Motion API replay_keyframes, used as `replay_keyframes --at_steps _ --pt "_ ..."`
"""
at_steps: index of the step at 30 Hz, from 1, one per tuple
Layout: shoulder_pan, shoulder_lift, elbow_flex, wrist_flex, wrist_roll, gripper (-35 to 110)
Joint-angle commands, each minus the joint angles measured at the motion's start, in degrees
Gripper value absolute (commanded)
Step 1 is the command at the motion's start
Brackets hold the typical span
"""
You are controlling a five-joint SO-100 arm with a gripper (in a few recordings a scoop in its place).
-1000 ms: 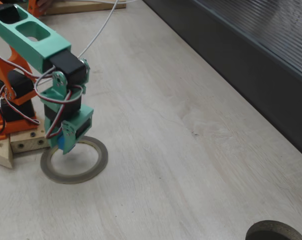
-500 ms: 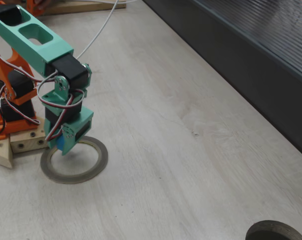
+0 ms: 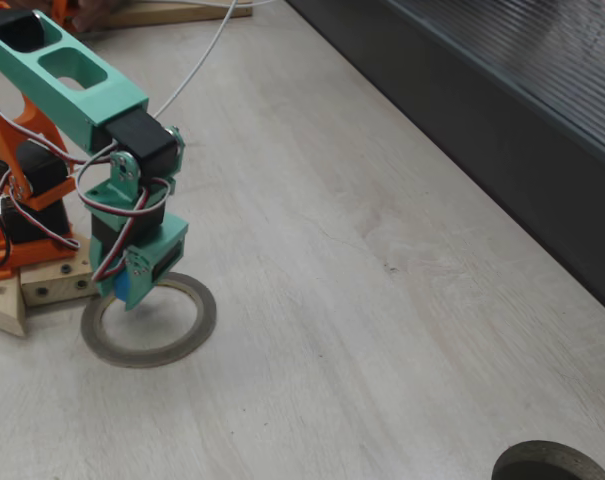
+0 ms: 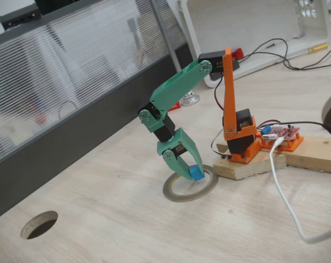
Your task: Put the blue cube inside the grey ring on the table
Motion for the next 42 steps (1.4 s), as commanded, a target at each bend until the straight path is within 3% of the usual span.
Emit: replay_keyframes --at_steps 1,15,27,42 --pt "0.53 0.97 0.18 0.18 0.53 4" --pt "0.44 1.76 -0.44 0.0 0.53 6" --pt "0.44 1.76 -0.44 0.7 0.44 41" --pt "0.44 2.02 -0.62 0.79 0.44 43"
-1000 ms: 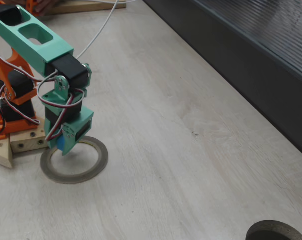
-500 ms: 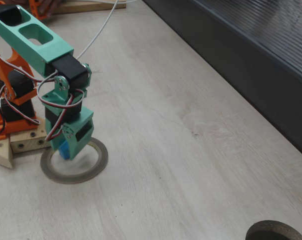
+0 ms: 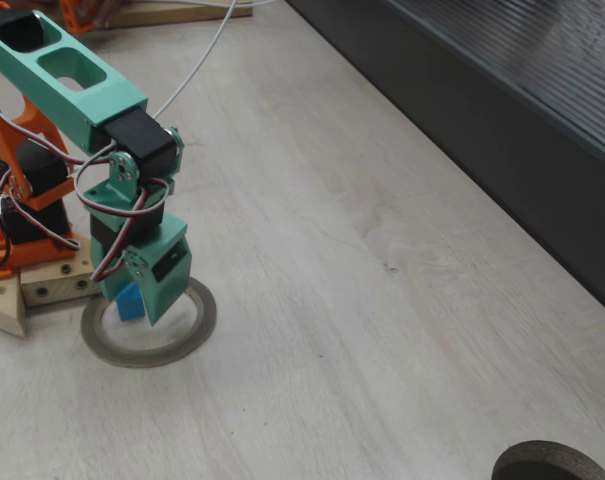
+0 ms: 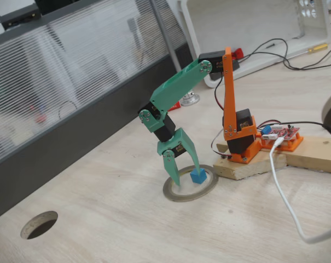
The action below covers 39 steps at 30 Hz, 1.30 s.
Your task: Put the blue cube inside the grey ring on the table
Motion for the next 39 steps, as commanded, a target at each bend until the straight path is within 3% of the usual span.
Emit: replay_keyframes --at_steps 1,5,15,34,39 --pt "0.44 2.02 -0.79 0.79 0.44 43" --pt "0.44 2.46 -3.08 2.11 0.44 43" --pt "0.44 5.98 -16.79 16.79 0.44 43" --pt "1.05 6.33 -16.79 17.84 0.88 42" --pt "1.23 6.33 -16.87 22.94 0.62 42"
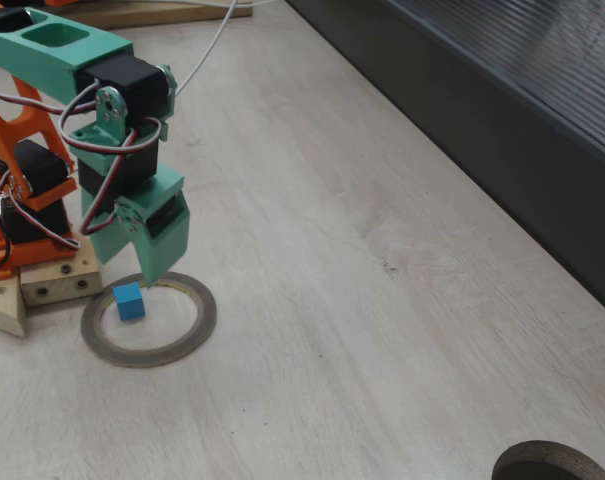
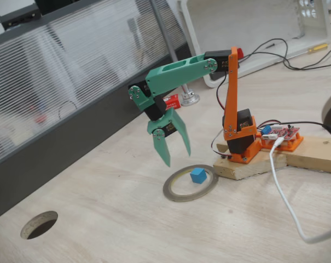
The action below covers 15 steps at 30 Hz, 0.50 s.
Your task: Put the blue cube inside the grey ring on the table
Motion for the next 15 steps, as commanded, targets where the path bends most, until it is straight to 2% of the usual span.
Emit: replay_keyframes --at_steps 1,15 --pt "0.7 1.85 -1.32 3.43 0.62 42" --pt "0.7 1.85 -0.79 3.43 0.44 42"
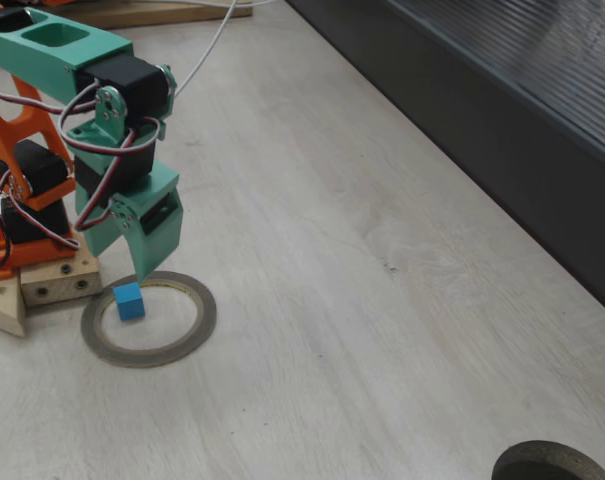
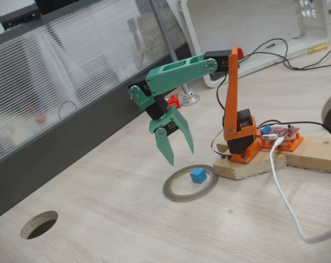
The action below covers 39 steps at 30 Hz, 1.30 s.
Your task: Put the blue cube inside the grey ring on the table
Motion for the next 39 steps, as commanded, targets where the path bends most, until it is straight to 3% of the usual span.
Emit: replay_keyframes --at_steps 1,8,18,30,39 --pt "0.53 1.85 -0.79 1.67 0.44 42" --pt "0.62 1.85 -0.97 1.67 0.44 42" --pt "0.53 1.76 -1.41 1.58 0.44 25" --pt "0.7 1.85 -1.49 1.49 0.35 14" --pt "13.1 1.85 -1.49 1.49 0.88 9"
